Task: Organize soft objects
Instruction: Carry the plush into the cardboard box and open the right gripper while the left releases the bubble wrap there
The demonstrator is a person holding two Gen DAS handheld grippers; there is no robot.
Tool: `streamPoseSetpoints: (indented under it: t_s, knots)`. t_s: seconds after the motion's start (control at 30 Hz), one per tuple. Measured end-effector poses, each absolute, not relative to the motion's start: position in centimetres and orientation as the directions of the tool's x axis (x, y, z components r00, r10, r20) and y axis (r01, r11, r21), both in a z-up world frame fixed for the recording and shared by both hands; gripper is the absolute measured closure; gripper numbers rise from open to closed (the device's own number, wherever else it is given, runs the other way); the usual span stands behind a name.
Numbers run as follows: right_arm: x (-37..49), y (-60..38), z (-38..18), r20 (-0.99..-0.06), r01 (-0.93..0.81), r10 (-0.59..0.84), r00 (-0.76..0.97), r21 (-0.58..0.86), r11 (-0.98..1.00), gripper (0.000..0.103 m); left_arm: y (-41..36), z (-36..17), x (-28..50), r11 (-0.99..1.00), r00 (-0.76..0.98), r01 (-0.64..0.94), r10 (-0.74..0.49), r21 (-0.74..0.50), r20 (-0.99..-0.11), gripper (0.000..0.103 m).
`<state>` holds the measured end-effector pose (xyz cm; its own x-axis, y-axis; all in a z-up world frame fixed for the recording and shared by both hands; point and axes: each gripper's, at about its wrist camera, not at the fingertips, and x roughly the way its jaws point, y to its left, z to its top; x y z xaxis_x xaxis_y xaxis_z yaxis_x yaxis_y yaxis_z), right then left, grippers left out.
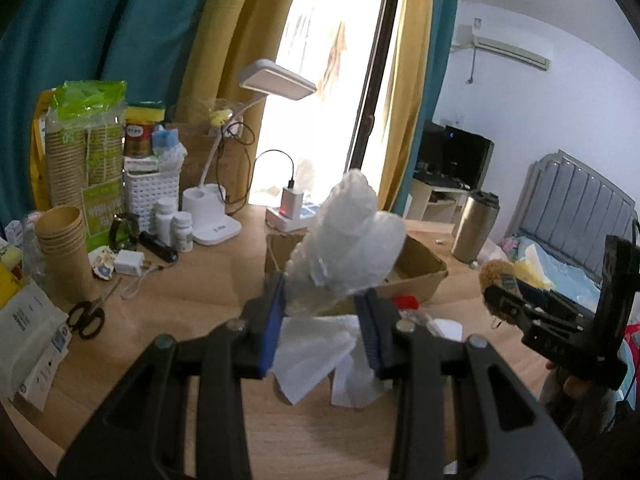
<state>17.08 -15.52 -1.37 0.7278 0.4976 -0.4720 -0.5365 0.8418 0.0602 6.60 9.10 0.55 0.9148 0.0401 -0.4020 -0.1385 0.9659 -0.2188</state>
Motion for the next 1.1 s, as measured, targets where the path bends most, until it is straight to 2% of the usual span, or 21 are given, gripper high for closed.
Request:
streamPoseSetpoints:
  t_s: [0.4, 0.87, 1.1]
  knots:
    - [20.9, -14.8, -0.3, -0.471, -0.550, 0.512, 0.718, 0.065, 0.832, 0.049, 9.9, 0.6, 10.4, 0.959, 0.904, -0.152, 0.037, -0.240, -0.426, 0.067]
    - [26.0, -14.7, -1.8, -0.501, -0.578, 0.536, 0.680, 0.083, 0.811, 0.049, 9.1, -2.2, 16.7, 0.955, 0.855, -0.178, 0.031, -0.237, -0.518, 0.066]
    - [28.7, -13.6, -2.6, -0.525, -0.607, 0.535, 0.662, 0.043, 0.793, 0.049, 9.4, -3.9, 19.7, 0.947, 0.832, -0.191, 0.016, -0.260, -0.555, 0.066]
